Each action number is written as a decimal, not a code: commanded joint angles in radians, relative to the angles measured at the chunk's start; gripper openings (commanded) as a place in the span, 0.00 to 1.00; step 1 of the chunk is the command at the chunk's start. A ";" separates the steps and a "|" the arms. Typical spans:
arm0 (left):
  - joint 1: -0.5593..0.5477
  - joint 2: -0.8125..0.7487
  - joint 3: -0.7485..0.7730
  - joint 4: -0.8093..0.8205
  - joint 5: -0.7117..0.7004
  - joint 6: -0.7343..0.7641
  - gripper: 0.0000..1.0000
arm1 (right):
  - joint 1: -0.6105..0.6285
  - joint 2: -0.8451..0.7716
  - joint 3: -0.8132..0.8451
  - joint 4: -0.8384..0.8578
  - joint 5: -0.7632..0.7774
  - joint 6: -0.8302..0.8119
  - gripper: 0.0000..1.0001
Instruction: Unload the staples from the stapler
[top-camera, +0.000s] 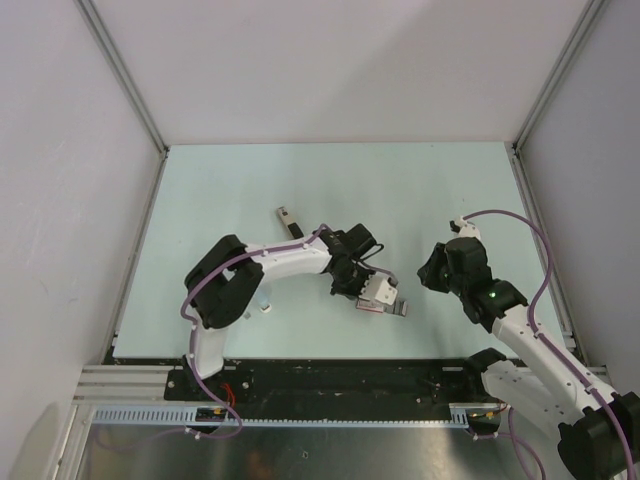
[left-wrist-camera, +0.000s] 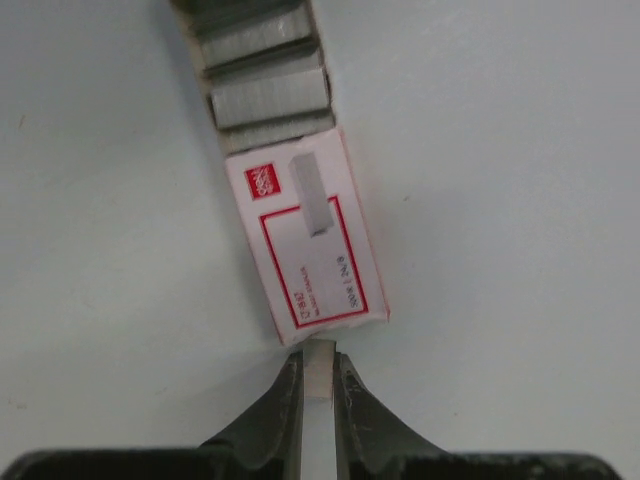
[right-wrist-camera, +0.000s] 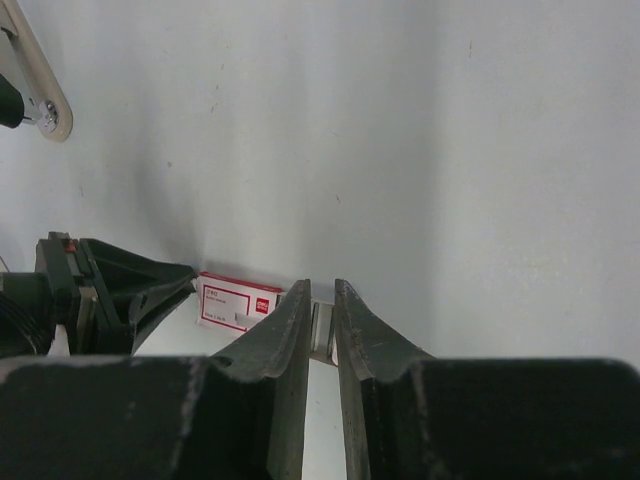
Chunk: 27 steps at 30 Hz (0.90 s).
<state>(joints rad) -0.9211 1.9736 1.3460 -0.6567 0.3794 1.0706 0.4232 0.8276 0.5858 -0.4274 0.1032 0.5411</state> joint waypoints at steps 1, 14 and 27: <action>0.068 0.009 -0.053 -0.018 -0.091 -0.075 0.11 | -0.004 0.002 0.002 0.044 -0.014 -0.017 0.20; 0.095 0.003 -0.035 -0.012 -0.096 -0.220 0.14 | -0.003 0.003 0.002 0.063 -0.021 -0.013 0.20; 0.223 -0.147 0.356 -0.015 0.325 -0.614 0.11 | -0.005 -0.053 0.017 0.237 -0.197 -0.071 0.31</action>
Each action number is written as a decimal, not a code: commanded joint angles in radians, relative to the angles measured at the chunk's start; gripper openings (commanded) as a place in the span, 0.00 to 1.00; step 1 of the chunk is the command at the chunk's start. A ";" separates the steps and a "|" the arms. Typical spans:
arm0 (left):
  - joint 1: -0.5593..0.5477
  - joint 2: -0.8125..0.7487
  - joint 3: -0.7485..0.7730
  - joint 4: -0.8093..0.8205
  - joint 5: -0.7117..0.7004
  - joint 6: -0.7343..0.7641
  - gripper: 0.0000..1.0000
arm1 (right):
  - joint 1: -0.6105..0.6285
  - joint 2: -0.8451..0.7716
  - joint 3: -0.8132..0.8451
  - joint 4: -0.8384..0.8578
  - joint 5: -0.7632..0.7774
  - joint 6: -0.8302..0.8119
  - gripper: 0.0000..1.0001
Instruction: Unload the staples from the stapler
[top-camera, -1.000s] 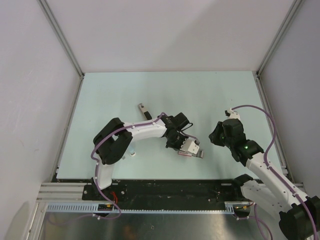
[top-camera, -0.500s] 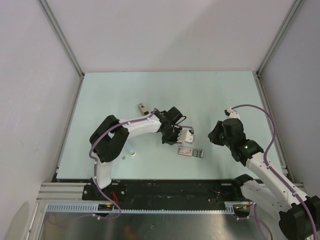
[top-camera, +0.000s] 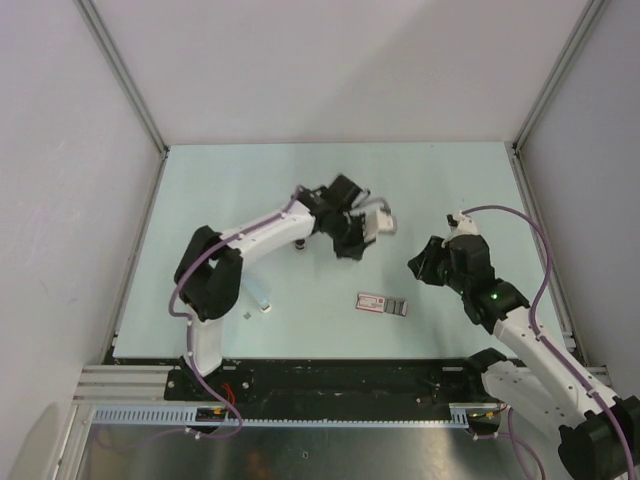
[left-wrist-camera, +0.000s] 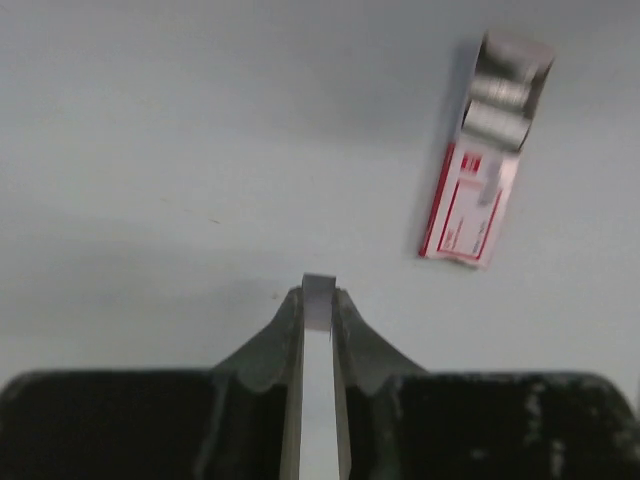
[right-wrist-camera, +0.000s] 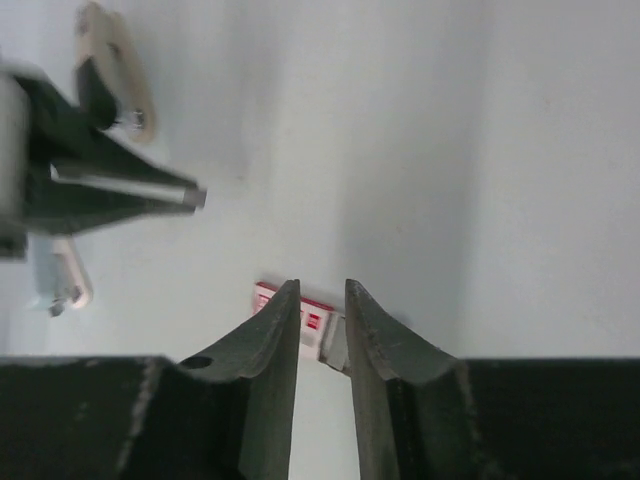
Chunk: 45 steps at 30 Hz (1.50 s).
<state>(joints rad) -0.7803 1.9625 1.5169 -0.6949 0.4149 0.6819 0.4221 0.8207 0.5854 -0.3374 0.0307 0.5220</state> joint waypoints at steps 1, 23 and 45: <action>0.107 -0.146 0.227 0.032 0.382 -0.286 0.11 | -0.004 -0.052 0.024 0.180 -0.164 -0.061 0.32; 0.245 -0.399 -0.248 1.681 0.599 -1.993 0.13 | -0.055 0.064 0.145 1.019 -0.620 0.359 0.49; 0.167 -0.420 -0.360 1.704 0.548 -1.943 0.12 | 0.019 0.093 0.169 0.992 -0.590 0.346 0.41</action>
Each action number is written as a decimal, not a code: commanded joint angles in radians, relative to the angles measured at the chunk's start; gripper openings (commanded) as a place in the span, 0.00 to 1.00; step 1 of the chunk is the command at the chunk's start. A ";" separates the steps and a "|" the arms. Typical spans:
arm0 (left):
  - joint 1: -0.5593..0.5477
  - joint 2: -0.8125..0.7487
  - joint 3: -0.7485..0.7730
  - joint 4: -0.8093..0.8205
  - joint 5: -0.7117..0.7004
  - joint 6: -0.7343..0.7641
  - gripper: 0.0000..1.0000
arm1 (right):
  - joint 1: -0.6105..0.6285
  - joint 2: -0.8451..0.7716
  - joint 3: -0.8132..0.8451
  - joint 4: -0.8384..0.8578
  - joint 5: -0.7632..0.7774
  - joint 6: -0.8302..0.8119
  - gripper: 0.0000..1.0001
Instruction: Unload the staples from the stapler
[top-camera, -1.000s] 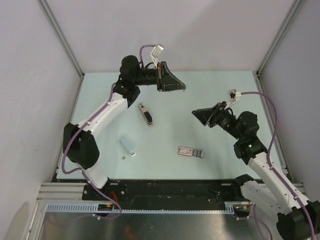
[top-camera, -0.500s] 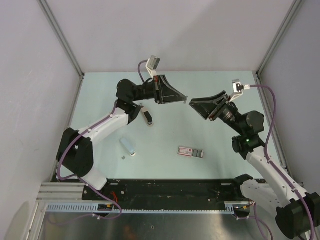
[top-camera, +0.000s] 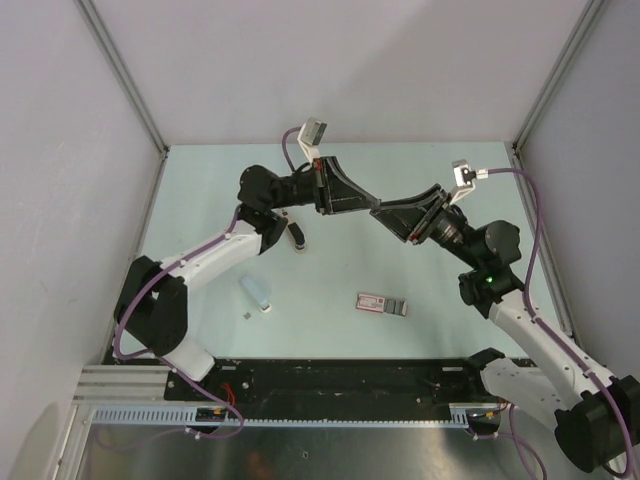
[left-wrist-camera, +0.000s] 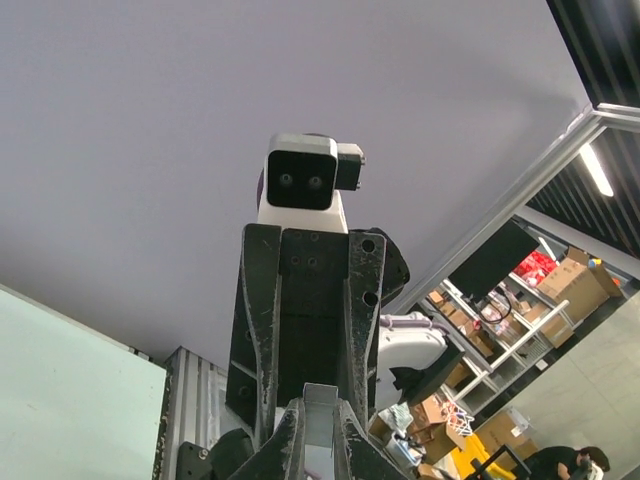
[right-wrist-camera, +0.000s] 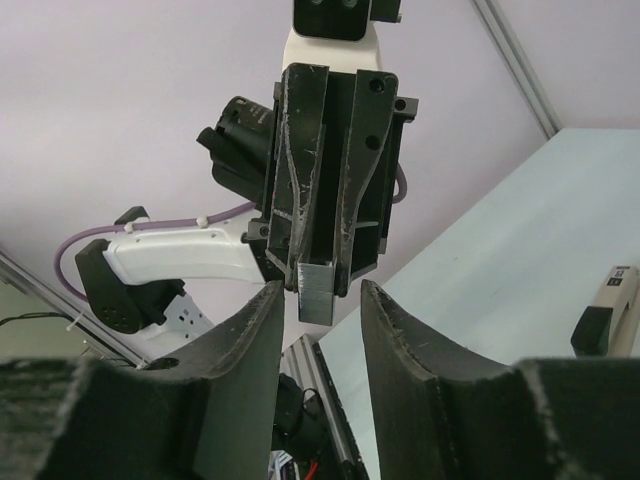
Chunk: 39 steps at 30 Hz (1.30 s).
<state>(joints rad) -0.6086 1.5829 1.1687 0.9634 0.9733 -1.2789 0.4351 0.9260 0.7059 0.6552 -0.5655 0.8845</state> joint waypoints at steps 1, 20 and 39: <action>-0.005 -0.040 -0.013 0.045 -0.010 0.020 0.12 | 0.006 -0.015 0.049 -0.006 0.010 -0.018 0.39; 0.013 -0.044 -0.022 0.000 0.012 0.092 0.14 | 0.002 -0.095 0.049 -0.229 0.047 -0.117 0.08; 0.013 -0.045 -0.010 -0.007 0.033 0.100 0.12 | -0.013 -0.116 0.049 -0.242 0.010 -0.110 0.36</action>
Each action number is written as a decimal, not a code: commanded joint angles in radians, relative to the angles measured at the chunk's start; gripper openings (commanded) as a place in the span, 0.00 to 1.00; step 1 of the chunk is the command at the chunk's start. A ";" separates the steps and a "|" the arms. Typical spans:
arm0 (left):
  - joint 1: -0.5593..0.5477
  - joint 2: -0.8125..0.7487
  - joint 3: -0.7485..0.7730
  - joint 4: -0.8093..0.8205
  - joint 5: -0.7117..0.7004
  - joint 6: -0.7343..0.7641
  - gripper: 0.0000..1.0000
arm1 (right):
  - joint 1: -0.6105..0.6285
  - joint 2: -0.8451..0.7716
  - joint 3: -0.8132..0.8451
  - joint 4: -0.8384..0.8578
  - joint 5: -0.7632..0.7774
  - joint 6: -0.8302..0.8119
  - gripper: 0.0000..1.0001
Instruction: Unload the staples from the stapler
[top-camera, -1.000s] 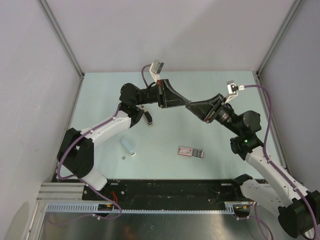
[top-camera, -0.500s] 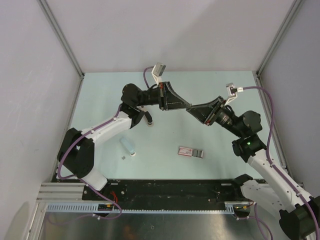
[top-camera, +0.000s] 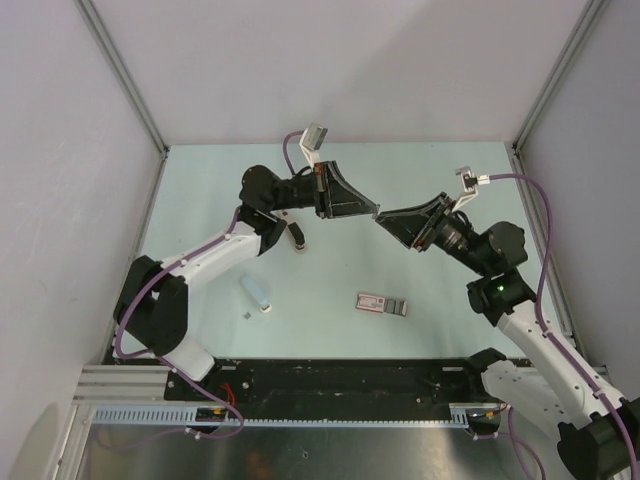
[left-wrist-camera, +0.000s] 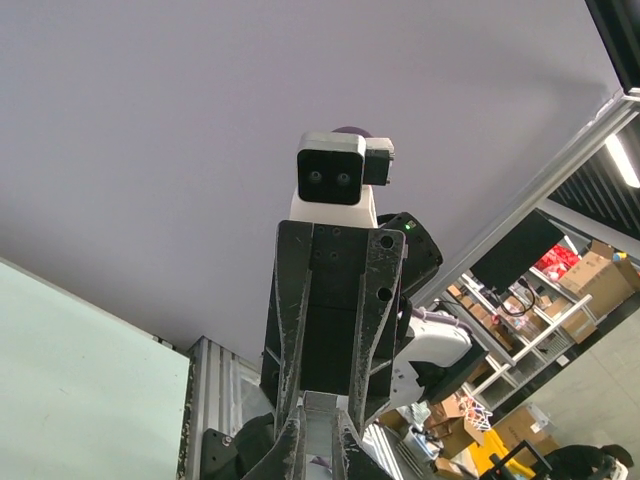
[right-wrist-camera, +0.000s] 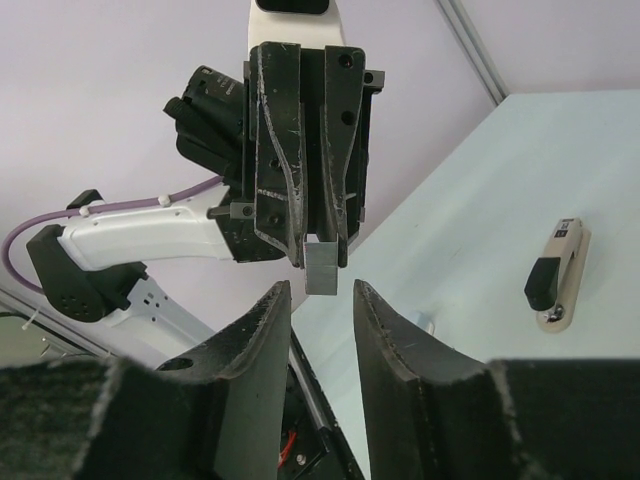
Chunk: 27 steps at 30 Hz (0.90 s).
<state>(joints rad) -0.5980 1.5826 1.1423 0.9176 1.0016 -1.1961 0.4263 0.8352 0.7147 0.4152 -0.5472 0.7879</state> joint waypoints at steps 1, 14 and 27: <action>0.003 -0.045 0.017 0.038 0.006 0.018 0.12 | -0.006 -0.027 0.039 -0.005 -0.008 -0.013 0.36; 0.001 -0.048 0.017 0.038 0.004 0.016 0.12 | -0.004 0.009 0.040 0.045 -0.019 0.015 0.40; -0.009 -0.046 0.009 0.037 0.009 0.025 0.12 | 0.010 0.030 0.040 0.079 -0.011 0.024 0.30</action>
<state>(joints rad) -0.6003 1.5818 1.1423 0.9176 1.0016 -1.1950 0.4282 0.8604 0.7147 0.4397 -0.5507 0.8043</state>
